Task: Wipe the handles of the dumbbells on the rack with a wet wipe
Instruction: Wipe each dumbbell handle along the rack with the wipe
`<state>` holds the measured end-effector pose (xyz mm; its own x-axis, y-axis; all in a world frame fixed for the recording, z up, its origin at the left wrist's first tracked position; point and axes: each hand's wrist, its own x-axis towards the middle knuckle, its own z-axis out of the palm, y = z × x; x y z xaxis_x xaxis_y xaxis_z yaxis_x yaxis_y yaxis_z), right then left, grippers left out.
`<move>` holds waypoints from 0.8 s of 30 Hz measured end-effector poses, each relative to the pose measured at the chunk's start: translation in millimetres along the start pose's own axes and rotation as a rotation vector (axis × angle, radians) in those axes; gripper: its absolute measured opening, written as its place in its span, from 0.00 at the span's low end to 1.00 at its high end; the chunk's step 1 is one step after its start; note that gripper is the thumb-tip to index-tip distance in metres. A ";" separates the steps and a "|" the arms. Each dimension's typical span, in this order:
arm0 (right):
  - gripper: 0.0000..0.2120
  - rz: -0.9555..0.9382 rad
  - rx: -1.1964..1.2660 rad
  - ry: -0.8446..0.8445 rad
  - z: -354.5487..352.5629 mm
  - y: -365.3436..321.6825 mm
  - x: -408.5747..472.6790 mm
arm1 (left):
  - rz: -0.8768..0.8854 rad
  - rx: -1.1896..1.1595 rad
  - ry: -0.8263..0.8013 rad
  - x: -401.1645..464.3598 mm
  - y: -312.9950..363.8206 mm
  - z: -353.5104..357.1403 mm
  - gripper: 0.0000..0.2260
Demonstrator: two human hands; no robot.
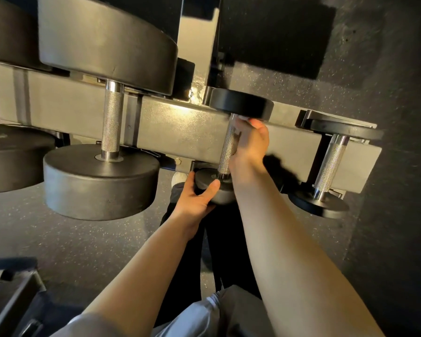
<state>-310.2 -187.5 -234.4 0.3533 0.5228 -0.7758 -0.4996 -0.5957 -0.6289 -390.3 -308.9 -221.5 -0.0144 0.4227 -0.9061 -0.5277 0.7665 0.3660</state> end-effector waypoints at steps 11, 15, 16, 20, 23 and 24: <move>0.11 0.241 0.028 -0.158 -12.1 -12.6 17.2 | 0.007 0.009 -0.008 2.5 -2.5 -2.1 0.26; 0.05 -0.036 -0.262 -0.242 -22.2 -9.2 -5.1 | -0.008 -0.003 0.000 5.0 -3.5 -3.9 0.29; 0.04 -0.141 -0.401 -0.286 -25.4 -6.8 -12.3 | -0.008 0.003 0.000 4.8 -3.6 -3.4 0.29; 0.14 -0.523 -0.882 -0.378 -43.7 6.1 -22.8 | -0.025 -0.003 0.007 3.5 -2.8 -3.3 0.31; 0.06 -0.528 -0.771 -0.200 -38.6 8.7 -13.2 | -0.038 -0.014 0.017 5.6 -3.9 -3.9 0.32; 0.04 -0.483 -0.691 -0.146 -33.1 7.6 -9.9 | -0.039 -0.017 0.016 5.4 -4.2 -3.7 0.32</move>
<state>-291.3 -217.3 -233.2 0.2743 0.8599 -0.4304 0.2911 -0.5008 -0.8151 -391.3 -311.6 -228.7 -0.0074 0.3851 -0.9229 -0.5428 0.7735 0.3271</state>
